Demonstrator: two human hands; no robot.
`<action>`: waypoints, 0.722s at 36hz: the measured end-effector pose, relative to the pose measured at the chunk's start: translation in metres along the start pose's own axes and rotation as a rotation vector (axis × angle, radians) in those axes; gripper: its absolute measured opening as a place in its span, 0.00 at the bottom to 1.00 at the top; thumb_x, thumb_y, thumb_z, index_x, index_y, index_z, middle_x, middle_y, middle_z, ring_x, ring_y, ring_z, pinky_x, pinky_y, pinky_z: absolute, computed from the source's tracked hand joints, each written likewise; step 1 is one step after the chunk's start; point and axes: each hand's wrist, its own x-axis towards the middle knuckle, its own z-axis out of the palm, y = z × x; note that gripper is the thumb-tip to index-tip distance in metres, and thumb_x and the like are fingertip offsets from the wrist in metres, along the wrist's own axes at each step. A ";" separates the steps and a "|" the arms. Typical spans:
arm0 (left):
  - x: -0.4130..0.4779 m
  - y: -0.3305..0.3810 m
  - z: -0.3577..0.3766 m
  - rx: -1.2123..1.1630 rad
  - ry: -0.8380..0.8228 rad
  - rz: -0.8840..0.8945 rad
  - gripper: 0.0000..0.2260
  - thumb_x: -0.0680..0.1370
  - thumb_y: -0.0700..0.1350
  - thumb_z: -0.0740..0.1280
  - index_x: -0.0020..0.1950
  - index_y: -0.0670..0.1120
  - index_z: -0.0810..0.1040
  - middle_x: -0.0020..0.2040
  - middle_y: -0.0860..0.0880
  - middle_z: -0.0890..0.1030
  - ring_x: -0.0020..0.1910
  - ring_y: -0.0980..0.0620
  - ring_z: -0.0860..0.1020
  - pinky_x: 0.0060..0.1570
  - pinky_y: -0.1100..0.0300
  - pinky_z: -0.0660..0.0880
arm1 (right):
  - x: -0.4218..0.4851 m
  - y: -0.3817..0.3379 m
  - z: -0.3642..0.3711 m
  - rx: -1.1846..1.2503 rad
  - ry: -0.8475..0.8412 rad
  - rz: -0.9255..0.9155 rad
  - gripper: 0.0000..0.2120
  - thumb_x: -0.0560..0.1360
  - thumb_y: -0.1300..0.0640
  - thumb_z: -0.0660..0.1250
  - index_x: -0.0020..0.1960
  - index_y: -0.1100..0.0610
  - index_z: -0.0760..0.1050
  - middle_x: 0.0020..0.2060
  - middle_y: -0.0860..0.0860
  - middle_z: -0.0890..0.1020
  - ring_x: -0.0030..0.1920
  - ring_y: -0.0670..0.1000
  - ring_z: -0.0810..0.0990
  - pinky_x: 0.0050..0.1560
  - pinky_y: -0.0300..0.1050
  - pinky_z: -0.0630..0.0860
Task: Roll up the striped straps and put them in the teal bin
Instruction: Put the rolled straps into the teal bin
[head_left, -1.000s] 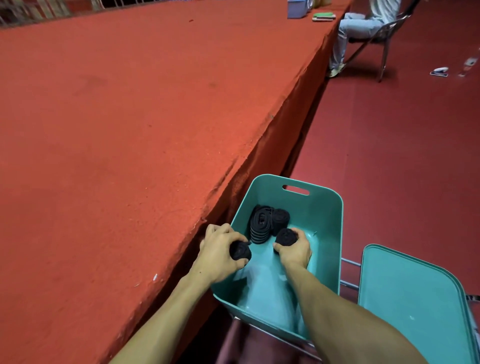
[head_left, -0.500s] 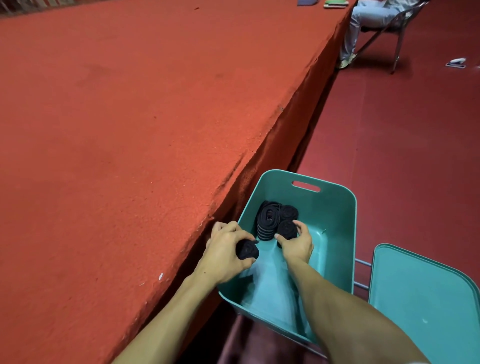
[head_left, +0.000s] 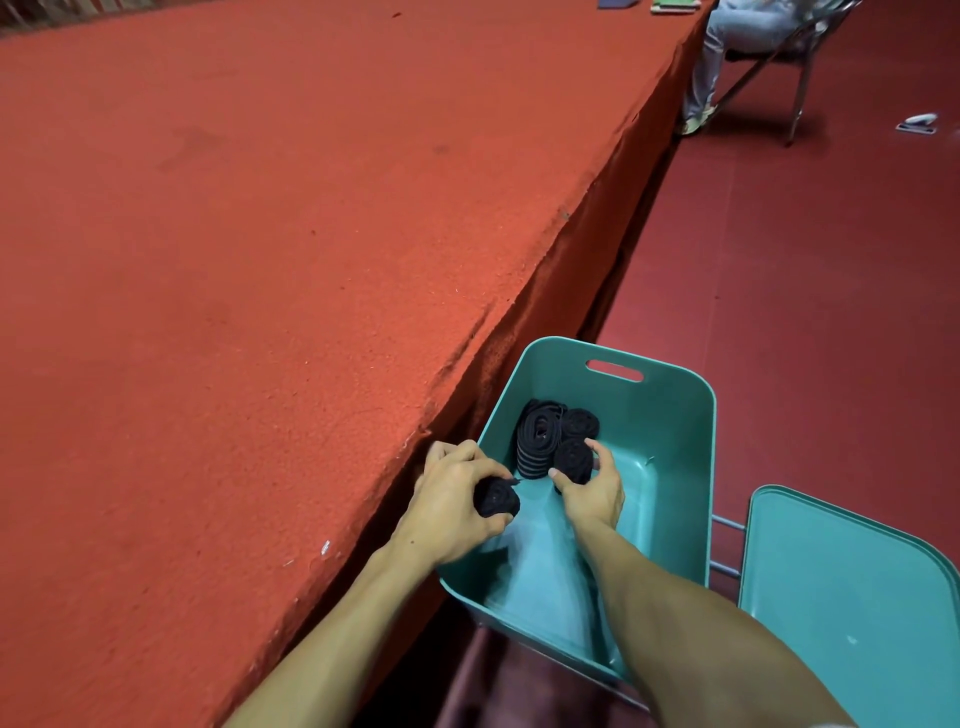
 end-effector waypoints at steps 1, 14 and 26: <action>0.000 0.000 0.000 -0.001 0.004 0.002 0.19 0.71 0.51 0.76 0.61 0.56 0.80 0.49 0.59 0.69 0.54 0.55 0.59 0.58 0.57 0.65 | 0.000 0.000 0.000 0.014 0.003 0.015 0.31 0.69 0.61 0.79 0.69 0.54 0.73 0.62 0.57 0.78 0.65 0.59 0.74 0.64 0.52 0.70; 0.000 -0.004 0.003 0.002 0.002 0.012 0.20 0.70 0.51 0.77 0.61 0.55 0.80 0.49 0.59 0.69 0.52 0.55 0.59 0.59 0.57 0.66 | 0.000 0.003 0.010 0.035 0.013 0.028 0.27 0.70 0.64 0.77 0.67 0.57 0.75 0.59 0.56 0.81 0.63 0.58 0.76 0.65 0.50 0.72; 0.000 -0.004 0.000 0.022 -0.032 -0.007 0.21 0.71 0.53 0.76 0.63 0.55 0.79 0.51 0.59 0.69 0.54 0.54 0.60 0.61 0.54 0.67 | 0.002 0.008 0.001 -0.013 -0.043 0.050 0.36 0.65 0.62 0.81 0.70 0.52 0.72 0.63 0.53 0.80 0.62 0.57 0.79 0.66 0.55 0.74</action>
